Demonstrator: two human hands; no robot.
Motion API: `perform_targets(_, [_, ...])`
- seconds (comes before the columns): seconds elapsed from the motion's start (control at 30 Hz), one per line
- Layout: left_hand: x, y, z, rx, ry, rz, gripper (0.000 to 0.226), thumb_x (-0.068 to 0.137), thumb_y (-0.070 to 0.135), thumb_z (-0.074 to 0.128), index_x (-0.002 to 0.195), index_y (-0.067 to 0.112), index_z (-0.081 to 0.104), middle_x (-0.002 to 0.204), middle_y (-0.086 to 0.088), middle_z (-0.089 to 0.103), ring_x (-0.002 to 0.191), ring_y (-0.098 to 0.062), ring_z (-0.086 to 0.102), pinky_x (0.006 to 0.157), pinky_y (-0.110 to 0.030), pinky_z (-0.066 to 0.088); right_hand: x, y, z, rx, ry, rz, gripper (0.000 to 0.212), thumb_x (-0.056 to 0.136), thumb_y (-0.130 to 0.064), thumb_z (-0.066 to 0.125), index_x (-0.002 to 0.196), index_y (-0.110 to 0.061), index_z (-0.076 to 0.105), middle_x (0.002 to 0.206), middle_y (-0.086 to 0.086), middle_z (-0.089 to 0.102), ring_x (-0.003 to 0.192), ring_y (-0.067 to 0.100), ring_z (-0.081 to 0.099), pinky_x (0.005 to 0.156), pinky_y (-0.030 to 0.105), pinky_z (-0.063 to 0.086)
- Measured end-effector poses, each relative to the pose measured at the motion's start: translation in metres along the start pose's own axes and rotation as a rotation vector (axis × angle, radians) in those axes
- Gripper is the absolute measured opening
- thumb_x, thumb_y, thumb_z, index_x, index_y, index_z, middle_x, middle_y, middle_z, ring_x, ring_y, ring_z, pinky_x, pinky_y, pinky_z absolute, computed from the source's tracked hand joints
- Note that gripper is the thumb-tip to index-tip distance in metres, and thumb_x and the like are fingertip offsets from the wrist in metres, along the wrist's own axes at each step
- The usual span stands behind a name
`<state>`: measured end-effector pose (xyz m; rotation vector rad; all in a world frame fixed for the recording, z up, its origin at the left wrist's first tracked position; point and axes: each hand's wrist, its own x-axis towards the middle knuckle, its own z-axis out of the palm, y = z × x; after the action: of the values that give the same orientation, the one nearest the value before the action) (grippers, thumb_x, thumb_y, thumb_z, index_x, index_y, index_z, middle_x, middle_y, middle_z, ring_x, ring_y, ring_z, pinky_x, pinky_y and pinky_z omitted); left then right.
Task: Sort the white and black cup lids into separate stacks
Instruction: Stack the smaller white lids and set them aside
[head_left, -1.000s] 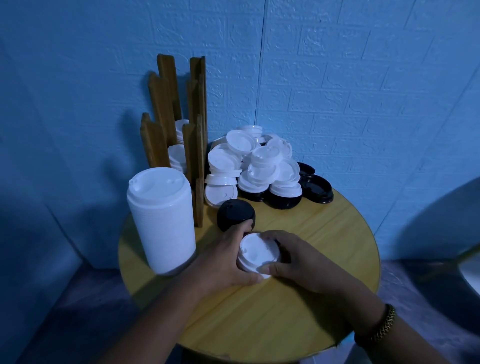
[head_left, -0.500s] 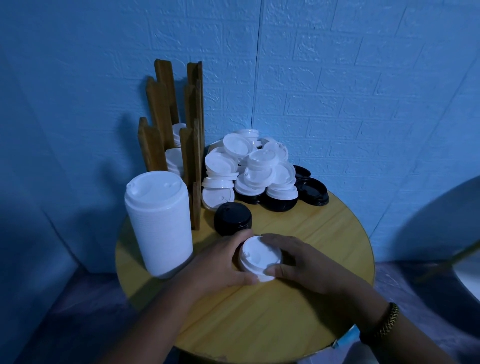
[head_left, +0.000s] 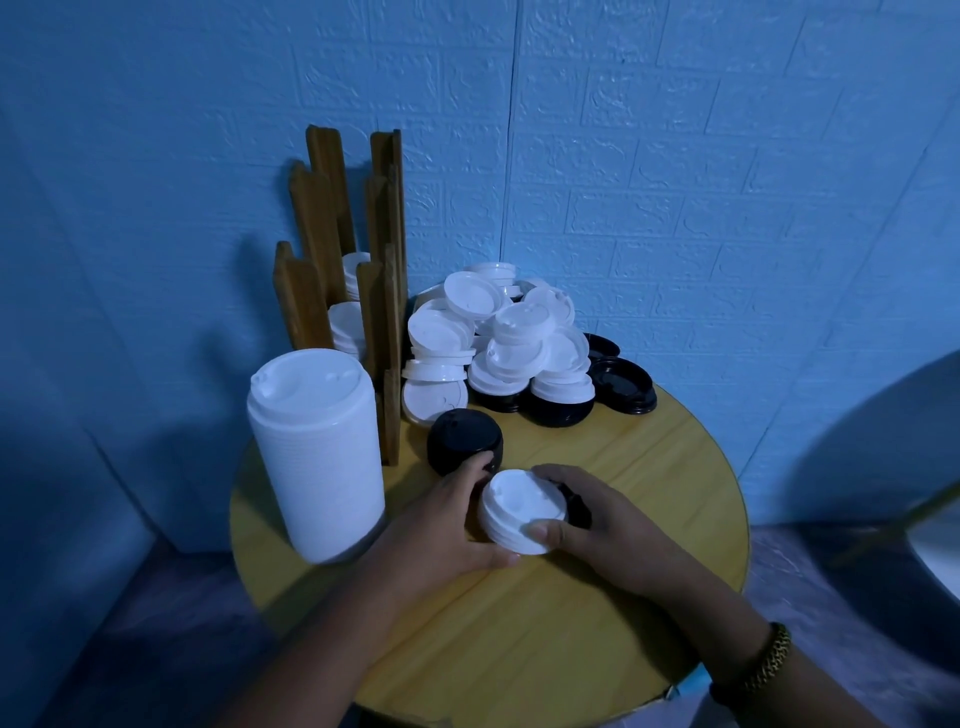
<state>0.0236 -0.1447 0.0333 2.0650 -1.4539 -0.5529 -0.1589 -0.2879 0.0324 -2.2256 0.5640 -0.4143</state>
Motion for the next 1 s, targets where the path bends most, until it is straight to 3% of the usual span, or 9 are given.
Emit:
perform_targets(0.23, [-0.001,0.001,-0.001,0.016,-0.005,0.000,0.111,0.076,0.053,0.084,0.159,0.043,0.010,0.163,0.019,0.029,0.147,-0.007,0.031,0.104,-0.022,0.029,0.005,0.002,-0.007,-0.019,-0.111,-0.029,0.069,0.081,-0.059,0.072,0.142,-0.036,0.048,0.141,-0.024,0.049,0.130,-0.002,0.045,0.111,0.035,0.041])
perform_targets(0.43, [-0.007,0.003,-0.003,0.026,-0.039,0.024,0.108,0.079,0.056,0.080,0.159,0.046,0.008,0.166,0.019,0.019,0.149,-0.004,0.023,0.113,-0.025,0.029,0.013,-0.007,-0.014,-0.273,-0.150,-0.093,0.074,0.084,-0.060,0.066,0.148,-0.033,0.041,0.149,-0.021,0.040,0.130,-0.004,0.036,0.112,0.026,0.034])
perform_targets(0.53, [-0.006,0.004,-0.002,0.003,-0.007,0.027,0.099,0.084,0.056,0.076,0.158,0.047,0.011,0.165,0.020,0.021,0.144,-0.001,0.026,0.110,-0.024,0.031,0.022,-0.020,-0.023,-0.270,-0.157,-0.135,0.070,0.083,-0.059,0.066,0.141,-0.024,0.051,0.141,-0.012,0.050,0.124,0.001,0.046,0.104,0.018,0.039])
perform_targets(0.6, [-0.004,0.001,-0.001,0.012,0.014,0.033,0.095,0.085,0.058,0.073,0.158,0.044,0.014,0.162,0.021,0.026,0.145,-0.003,0.031,0.111,-0.027,0.035,0.037,-0.029,-0.035,-0.219,-0.069,-0.151,0.065,0.081,-0.057,0.065,0.133,-0.020,0.059,0.133,-0.009,0.056,0.120,0.003,0.052,0.097,0.010,0.039])
perform_targets(0.7, [-0.004,-0.001,0.000,0.054,0.023,0.051,0.076,0.090,0.059,0.066,0.153,0.043,0.026,0.153,0.025,0.032,0.135,0.001,0.036,0.108,-0.029,0.041,0.071,-0.043,-0.056,-0.146,0.010,-0.088,0.060,0.076,-0.059,0.067,0.127,-0.027,0.062,0.128,-0.016,0.059,0.118,-0.003,0.053,0.100,0.018,0.041])
perform_targets(0.87, [-0.003,-0.003,0.001,0.037,0.035,0.058,0.073,0.089,0.058,0.067,0.150,0.046,0.030,0.154,0.022,0.035,0.133,-0.001,0.040,0.105,-0.031,0.044,0.082,-0.042,-0.055,-0.334,-0.278,-0.020,0.051,0.083,-0.050,0.073,0.129,-0.031,0.060,0.123,-0.015,0.061,0.111,0.001,0.056,0.097,0.023,0.045])
perform_targets(1.0, [-0.001,-0.005,0.002,0.037,0.032,0.060,0.079,0.088,0.058,0.069,0.153,0.043,0.026,0.158,0.020,0.033,0.138,-0.002,0.037,0.108,-0.029,0.042,0.055,-0.018,-0.025,-0.287,-0.153,-0.045,0.034,0.086,-0.036,0.076,0.117,-0.029,0.066,0.117,-0.011,0.063,0.106,0.004,0.057,0.093,0.026,0.046])
